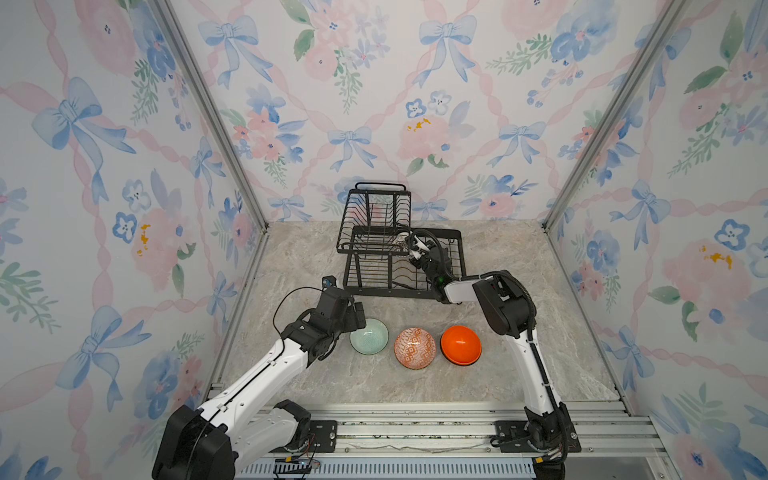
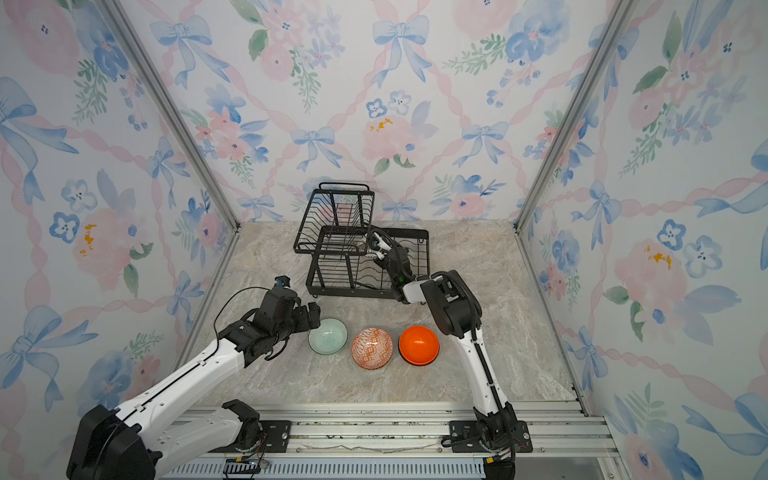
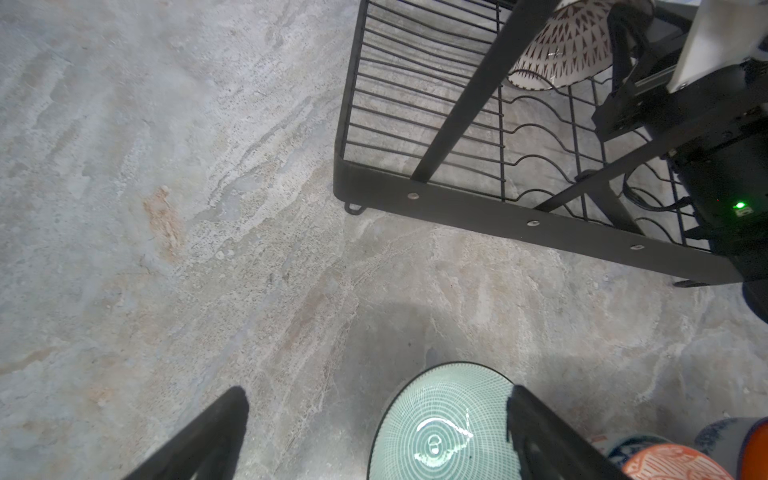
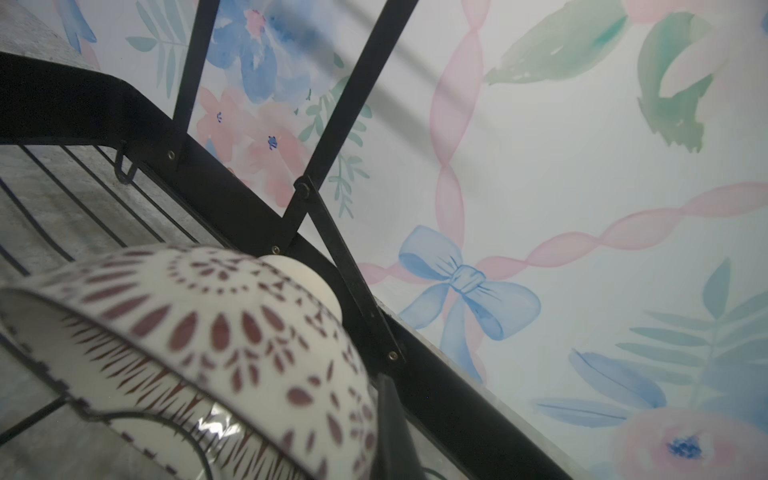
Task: Load the bowls into the dish rack
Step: 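Lower the white bowl into the rack slots with the right gripper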
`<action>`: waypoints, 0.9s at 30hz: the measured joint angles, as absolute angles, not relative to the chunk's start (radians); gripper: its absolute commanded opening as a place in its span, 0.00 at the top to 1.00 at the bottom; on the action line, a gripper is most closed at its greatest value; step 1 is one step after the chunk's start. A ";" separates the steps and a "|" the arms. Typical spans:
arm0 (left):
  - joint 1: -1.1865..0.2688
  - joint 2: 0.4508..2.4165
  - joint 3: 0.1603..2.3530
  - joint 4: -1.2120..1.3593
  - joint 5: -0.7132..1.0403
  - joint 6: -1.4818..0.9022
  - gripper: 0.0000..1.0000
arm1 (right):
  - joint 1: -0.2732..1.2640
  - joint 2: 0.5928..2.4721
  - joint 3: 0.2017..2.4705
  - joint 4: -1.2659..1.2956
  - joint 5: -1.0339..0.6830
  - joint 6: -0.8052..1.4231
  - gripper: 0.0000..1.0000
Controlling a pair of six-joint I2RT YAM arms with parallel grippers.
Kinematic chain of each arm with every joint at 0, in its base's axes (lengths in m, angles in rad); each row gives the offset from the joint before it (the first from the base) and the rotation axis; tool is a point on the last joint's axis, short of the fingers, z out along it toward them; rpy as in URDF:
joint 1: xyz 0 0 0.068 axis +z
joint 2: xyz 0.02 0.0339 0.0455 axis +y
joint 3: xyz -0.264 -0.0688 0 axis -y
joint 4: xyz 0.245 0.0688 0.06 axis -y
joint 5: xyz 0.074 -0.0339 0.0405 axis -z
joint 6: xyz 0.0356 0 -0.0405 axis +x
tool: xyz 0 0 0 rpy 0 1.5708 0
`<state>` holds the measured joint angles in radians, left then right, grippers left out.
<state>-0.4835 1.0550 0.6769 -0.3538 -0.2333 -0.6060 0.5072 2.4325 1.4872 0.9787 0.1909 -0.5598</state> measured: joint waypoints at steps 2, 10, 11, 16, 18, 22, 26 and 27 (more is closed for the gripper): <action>-0.484 1.055 0.677 -0.354 -0.233 -0.606 0.02 | 0.507 2.429 1.482 0.981 0.191 -0.560 1.00; -0.484 1.043 0.665 -0.354 -0.226 -0.609 0.02 | 0.509 2.417 1.465 0.979 0.192 -0.553 0.83; -0.484 1.042 0.663 -0.354 -0.226 -0.611 0.02 | 0.510 2.414 1.460 0.977 0.192 -0.551 0.83; -0.484 1.035 0.652 -0.354 -0.226 -0.614 0.02 | 0.511 2.402 1.447 0.975 0.199 -0.541 0.75; -0.484 1.031 0.651 -0.354 -0.226 -0.614 0.02 | 0.511 2.387 1.439 0.973 0.199 -0.536 0.73; -0.484 1.022 0.651 -0.354 -0.226 -0.614 0.02 | 0.511 2.355 1.425 0.972 0.199 -0.531 0.60; -0.484 1.015 0.647 -0.354 -0.226 -0.614 0.02 | 0.511 2.323 1.392 0.973 0.195 -0.524 0.13; -0.484 1.010 0.643 -0.354 -0.227 -0.614 0.02 | 0.511 2.310 1.378 0.972 0.194 -0.521 0.04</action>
